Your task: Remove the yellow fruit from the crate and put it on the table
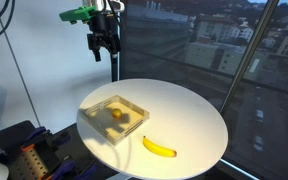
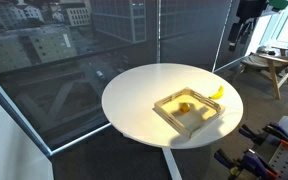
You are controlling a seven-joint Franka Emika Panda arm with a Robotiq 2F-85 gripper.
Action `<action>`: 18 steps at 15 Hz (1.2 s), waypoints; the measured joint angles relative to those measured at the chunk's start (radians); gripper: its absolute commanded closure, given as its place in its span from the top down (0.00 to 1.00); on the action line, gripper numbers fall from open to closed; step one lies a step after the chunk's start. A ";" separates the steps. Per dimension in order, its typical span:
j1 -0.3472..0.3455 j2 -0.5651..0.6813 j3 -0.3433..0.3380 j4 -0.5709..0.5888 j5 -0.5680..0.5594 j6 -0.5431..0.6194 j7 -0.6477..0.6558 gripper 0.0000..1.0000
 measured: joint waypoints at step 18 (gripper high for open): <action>0.024 0.001 -0.003 0.000 0.053 0.013 -0.001 1.00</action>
